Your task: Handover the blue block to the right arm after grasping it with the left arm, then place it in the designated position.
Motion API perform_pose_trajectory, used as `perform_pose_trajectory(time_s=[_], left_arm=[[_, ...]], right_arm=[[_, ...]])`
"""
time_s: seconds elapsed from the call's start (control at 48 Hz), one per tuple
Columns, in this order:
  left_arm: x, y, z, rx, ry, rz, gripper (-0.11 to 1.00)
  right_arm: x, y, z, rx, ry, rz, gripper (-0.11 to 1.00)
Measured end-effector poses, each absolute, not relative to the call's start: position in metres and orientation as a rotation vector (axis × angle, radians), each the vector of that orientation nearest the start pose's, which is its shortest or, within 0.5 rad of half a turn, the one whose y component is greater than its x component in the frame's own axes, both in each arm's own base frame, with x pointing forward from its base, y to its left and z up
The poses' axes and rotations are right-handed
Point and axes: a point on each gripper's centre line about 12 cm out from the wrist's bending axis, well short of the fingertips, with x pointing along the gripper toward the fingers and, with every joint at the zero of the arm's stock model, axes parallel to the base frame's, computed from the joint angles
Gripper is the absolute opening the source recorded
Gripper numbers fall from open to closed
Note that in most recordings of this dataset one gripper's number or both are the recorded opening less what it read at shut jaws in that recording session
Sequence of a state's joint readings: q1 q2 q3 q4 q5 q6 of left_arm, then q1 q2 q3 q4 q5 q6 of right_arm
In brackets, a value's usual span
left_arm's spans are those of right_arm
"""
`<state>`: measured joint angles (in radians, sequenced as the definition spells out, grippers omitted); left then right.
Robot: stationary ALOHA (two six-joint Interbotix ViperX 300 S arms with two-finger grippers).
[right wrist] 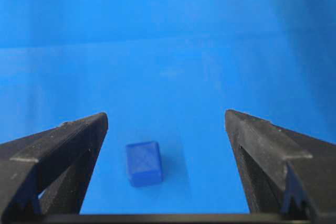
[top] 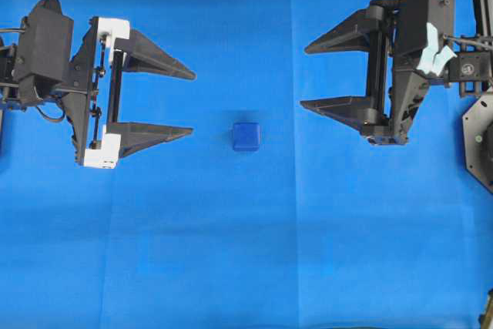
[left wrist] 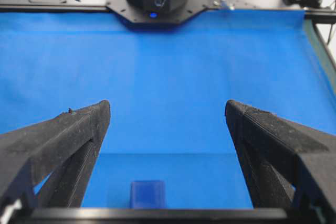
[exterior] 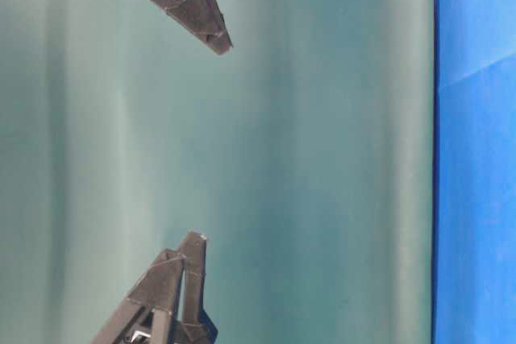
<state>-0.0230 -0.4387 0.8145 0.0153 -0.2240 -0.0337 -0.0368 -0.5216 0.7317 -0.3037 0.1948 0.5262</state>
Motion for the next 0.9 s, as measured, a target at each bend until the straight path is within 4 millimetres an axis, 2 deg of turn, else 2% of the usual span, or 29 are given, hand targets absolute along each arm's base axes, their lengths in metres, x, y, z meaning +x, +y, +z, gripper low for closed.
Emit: perform_pose_trajectory(time_s=[0.375,0.896], left_arm=[[0.3225,-0.0078,0.2967,-0.017,0.149,-0.025,0.93],[0.3225,-0.0078,0.2978,-0.019,0.146,-0.025,0.93]], right_arm=[[0.3013,-0.0165,0.3145,0.192,0.320,-0.111,0.85],[0.2983,-0.0145,0.3122,0.179,0.238,-0.069,0.85]])
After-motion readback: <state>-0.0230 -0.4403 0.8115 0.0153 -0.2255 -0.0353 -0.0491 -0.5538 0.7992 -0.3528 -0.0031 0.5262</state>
